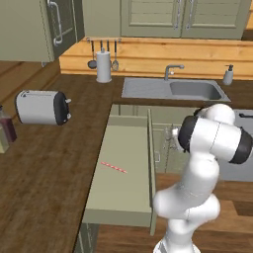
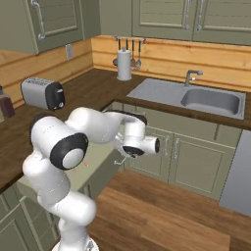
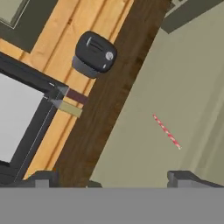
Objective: Take a straw from the drawer in front and place it inside the glass cup on the dining counter.
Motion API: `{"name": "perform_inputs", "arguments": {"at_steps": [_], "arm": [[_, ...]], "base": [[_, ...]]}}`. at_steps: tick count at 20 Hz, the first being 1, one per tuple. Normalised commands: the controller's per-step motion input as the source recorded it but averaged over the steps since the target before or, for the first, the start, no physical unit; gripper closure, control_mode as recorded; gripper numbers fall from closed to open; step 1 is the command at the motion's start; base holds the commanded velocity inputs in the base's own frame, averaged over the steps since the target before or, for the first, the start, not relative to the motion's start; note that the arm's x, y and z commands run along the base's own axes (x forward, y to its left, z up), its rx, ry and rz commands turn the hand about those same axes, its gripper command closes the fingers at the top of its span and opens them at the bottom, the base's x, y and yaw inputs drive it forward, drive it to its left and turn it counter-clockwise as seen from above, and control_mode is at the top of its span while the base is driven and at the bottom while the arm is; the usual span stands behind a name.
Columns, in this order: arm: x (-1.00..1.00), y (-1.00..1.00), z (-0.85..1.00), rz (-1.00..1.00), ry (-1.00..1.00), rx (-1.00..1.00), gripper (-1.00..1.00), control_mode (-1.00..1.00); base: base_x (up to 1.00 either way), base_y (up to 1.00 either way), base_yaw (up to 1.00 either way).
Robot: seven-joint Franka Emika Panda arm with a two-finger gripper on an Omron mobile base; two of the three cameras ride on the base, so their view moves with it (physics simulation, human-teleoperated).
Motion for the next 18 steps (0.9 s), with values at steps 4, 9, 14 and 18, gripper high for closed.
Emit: {"name": "perform_inputs", "arguments": {"at_steps": [4,9,14,18], "arm": [[-0.32,0.91,0.92,0.00,0.00,-0.30,-1.00,-1.00],[-0.01,0.75,-0.01,0.00,0.21,-0.37,-1.00,-1.00],[0.03,0.52,-0.41,-0.01,0.19,-0.35,-1.00,-1.00],[0.20,0.34,-0.45,0.00,0.15,-0.32,-1.00,-1.00]], "base": [[0.00,0.00,0.00],[0.00,0.00,0.00],[0.00,0.00,0.00],[0.00,0.00,0.00]]}}
